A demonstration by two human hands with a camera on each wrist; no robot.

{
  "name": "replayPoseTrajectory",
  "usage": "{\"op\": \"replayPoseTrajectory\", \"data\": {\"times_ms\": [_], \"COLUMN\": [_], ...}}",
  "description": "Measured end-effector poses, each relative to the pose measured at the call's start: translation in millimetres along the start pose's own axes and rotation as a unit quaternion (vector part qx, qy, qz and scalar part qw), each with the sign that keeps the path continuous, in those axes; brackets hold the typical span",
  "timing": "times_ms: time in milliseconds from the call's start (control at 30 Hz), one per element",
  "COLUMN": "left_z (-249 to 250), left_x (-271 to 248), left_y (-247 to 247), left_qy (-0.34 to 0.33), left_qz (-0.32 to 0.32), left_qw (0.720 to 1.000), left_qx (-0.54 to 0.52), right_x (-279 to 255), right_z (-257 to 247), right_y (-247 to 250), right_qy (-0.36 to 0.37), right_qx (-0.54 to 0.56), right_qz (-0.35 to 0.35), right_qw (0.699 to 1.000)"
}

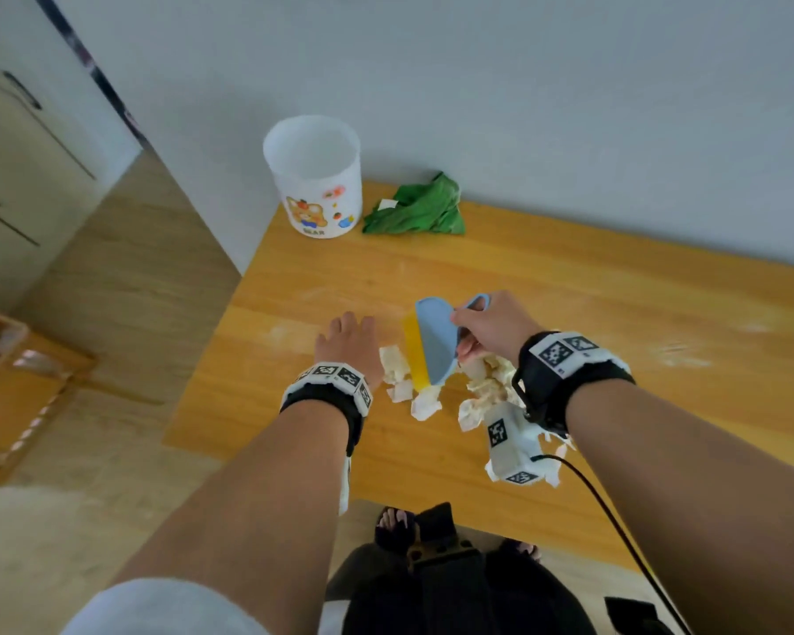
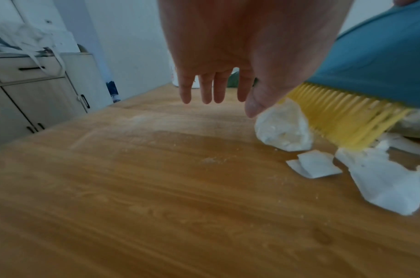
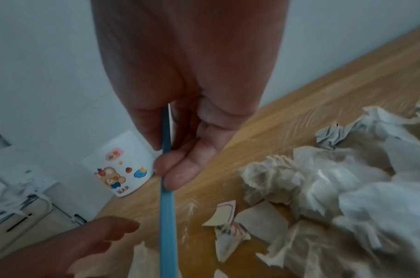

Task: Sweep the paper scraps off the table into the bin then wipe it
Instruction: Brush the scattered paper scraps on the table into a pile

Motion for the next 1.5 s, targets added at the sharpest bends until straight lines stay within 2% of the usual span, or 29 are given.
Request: {"op": "replayPoseTrajectory", "data": {"times_ms": [133, 367, 467, 567, 667, 767, 867, 1033, 1267, 1367, 1500], "left_z": [-5, 2, 1, -7, -20, -32, -38, -30, 7, 13, 0], "left_x": [0, -1, -1, -4, -9, -15, -20, -22, -15, -13, -17], "left_y": [-7, -10, -5, 1, 4, -1, -8, -10, -4, 0, 6], "left_qy": [0.006, 0.012, 0.017, 0.031, 0.048, 0.065, 0.07, 0.048, -0.002, 0.001, 0.021], "left_qz": [-0.012, -0.013, -0.008, -0.004, 0.0, -0.001, -0.008, -0.014, -0.012, -0.005, 0.003], "left_qw": [1.0, 1.0, 1.0, 0.999, 0.999, 0.998, 0.997, 0.999, 1.0, 1.0, 1.0], "left_qx": [0.001, -0.006, -0.007, -0.008, -0.017, -0.024, -0.019, -0.015, -0.003, -0.005, -0.006], "right_x": [1, 1, -2, -2, -3, -5, -7, -6, -15, -16, -16], "right_z": [4, 13, 6, -6, -21, -27, -21, -1, 22, 23, 7], "right_y": [-3, 35, 45, 38, 10, -23, -42, -18, 52, 60, 40], "right_qy": [-0.005, -0.023, -0.011, -0.001, 0.003, 0.014, 0.025, -0.002, -0.024, -0.032, -0.017], "right_qx": [-0.017, -0.052, -0.066, -0.019, 0.025, 0.009, -0.04, -0.079, -0.079, -0.027, 0.026], "right_qz": [0.014, 0.128, 0.153, 0.123, 0.06, -0.007, -0.04, 0.01, 0.161, 0.158, 0.106], "right_qw": [1.0, 0.99, 0.986, 0.992, 0.998, 1.0, 0.998, 0.997, 0.984, 0.987, 0.994]}}
Point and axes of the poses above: each hand's wrist, its own x-axis towards the middle knuckle, its own y-axis out of the back of the hand, z = x × y, the point moved 5 cm from there along x, towards the middle knuckle
